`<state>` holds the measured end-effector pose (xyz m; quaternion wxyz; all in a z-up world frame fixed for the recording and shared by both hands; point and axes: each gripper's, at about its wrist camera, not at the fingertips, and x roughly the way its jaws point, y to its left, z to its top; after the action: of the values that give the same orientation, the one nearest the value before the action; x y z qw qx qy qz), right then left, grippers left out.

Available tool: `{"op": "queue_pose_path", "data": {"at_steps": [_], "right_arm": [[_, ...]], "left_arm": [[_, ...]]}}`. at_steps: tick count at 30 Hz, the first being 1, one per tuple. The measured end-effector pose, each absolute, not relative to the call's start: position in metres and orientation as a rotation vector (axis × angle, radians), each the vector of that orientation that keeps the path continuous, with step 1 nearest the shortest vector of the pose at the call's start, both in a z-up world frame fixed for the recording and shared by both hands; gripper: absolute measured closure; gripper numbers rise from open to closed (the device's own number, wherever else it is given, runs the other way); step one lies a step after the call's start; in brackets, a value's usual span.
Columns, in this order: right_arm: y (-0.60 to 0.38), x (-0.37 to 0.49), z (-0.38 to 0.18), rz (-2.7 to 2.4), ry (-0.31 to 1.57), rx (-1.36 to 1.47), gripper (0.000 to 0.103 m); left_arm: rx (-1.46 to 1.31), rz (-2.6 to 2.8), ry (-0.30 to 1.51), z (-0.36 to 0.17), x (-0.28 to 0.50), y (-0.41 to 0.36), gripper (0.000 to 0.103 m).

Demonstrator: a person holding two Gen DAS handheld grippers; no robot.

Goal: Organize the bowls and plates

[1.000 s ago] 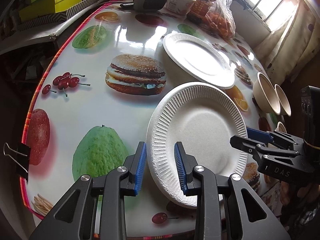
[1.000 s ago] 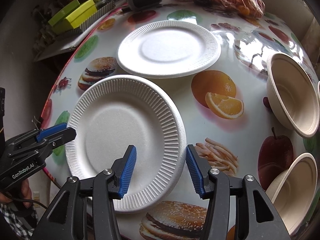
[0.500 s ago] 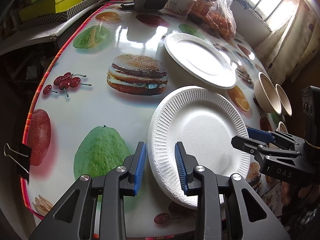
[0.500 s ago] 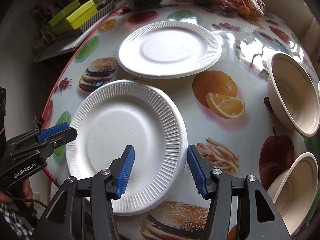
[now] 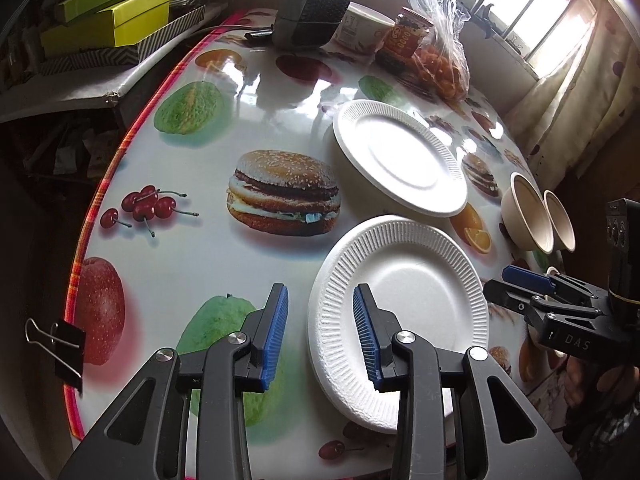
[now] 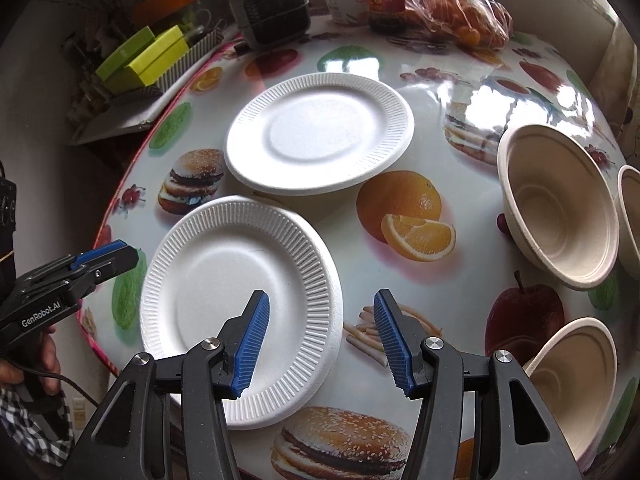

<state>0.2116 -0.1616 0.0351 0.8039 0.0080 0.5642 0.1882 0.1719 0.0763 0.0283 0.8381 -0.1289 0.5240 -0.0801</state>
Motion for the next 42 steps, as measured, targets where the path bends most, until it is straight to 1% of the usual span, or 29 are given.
{"op": "queue_pose_path", "data": {"at_steps": [11,20,25,34,42], "right_arm": [[-0.18,0.259,0.059,0.358,1.152,0.059,0.048],[-0.19,0.298,0.059,0.345,1.176,0.094,0.048],[-0.196,0.321,0.05,0.34,1.238,0.153,0.048],[-0.206,0.306,0.061,0.365,1.244,0.134,0.048],[-0.203,0.292,0.099,0.404,1.188,0.104,0.049]], "left_arm": [[-0.293,-0.176,1.063,0.049,0.221,0.084,0.068],[-0.291,-0.158,1.081,0.045,0.258,0.08,0.068],[-0.29,-0.159,1.105,0.04,0.277,0.076,0.068],[-0.27,-0.133,1.147,0.024,0.284,0.078,0.068],[-0.235,-0.138,1.111,0.047,0.278,0.085,0.068]]}}
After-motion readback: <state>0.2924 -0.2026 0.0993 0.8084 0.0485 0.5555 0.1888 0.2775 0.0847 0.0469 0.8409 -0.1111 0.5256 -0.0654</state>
